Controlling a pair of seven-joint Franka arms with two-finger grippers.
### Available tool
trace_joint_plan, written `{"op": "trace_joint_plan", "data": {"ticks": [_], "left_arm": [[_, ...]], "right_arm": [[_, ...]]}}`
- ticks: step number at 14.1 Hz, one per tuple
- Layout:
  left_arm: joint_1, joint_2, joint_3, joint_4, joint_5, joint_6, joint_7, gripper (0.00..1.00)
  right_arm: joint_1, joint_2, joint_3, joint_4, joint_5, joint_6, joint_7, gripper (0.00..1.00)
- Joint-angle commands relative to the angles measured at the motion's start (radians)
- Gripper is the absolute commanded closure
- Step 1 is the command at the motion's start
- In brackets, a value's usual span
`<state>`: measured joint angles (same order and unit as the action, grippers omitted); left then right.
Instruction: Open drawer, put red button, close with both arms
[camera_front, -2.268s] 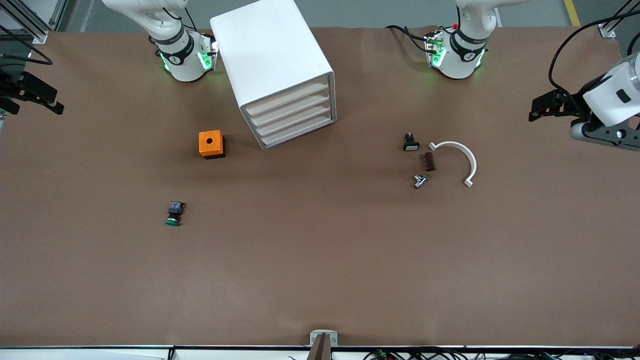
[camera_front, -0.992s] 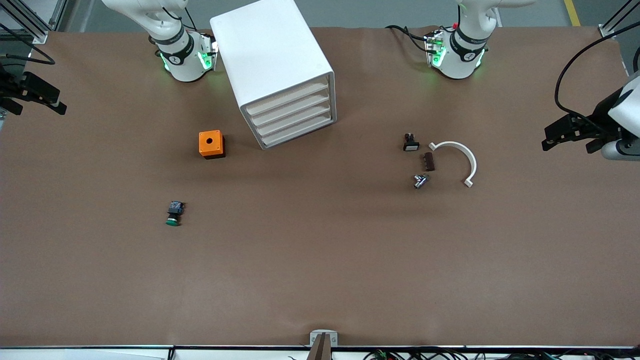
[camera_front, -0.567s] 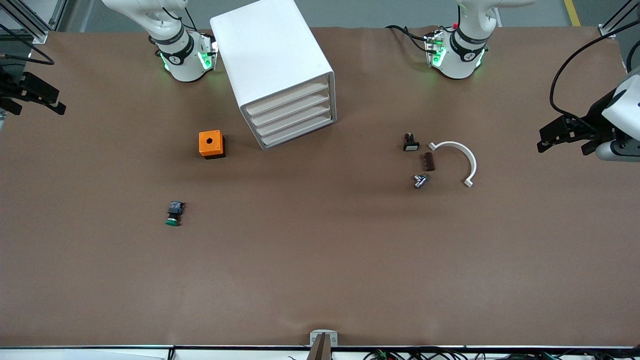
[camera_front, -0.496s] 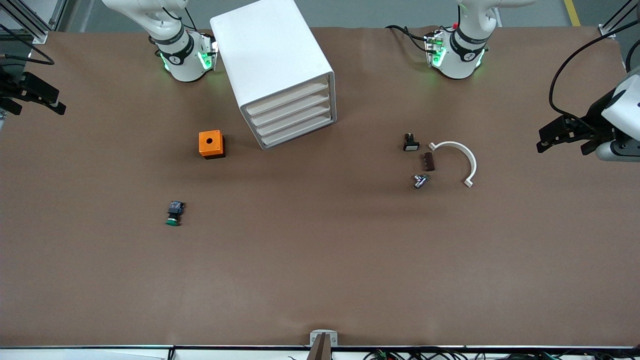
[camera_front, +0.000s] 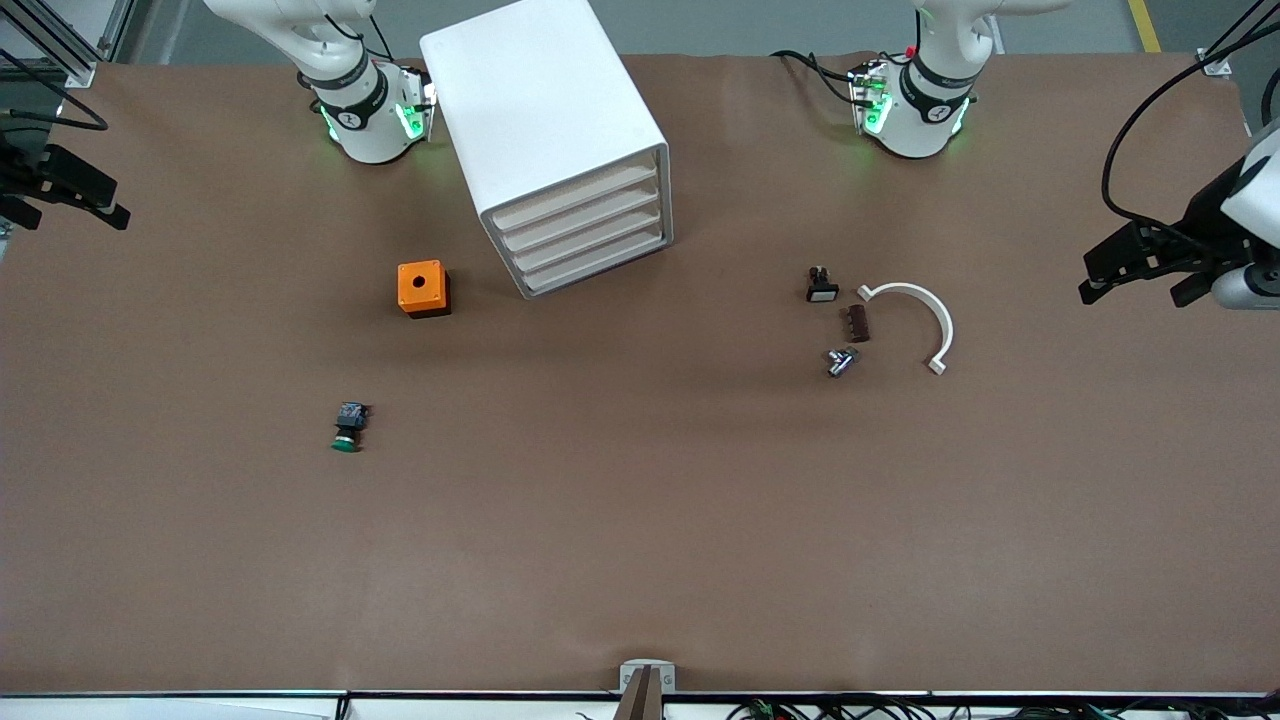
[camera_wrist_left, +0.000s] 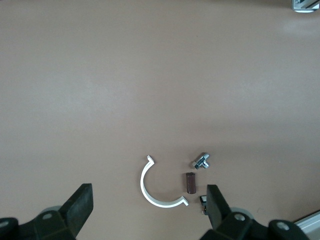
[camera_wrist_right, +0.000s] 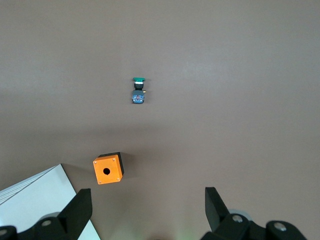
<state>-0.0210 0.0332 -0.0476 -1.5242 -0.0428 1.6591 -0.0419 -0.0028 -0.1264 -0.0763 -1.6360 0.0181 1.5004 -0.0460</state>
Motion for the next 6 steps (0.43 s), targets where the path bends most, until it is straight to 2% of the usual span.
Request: {"op": "trace_joint_plan", "data": {"ticks": [1,6], "left_arm": [[0.007,0.004,-0.005,0.010,0.021,-0.004,-0.007,0.00],[0.001,0.004,-0.009,0.007,0.029,-0.007,0.002,0.00]], "right_arm": [[-0.019,-0.029,0.013,-0.027,-0.007,0.009,-0.008,0.00],[-0.020,-0.029,0.012,-0.028,-0.010,0.011,-0.009,0.00]]}}
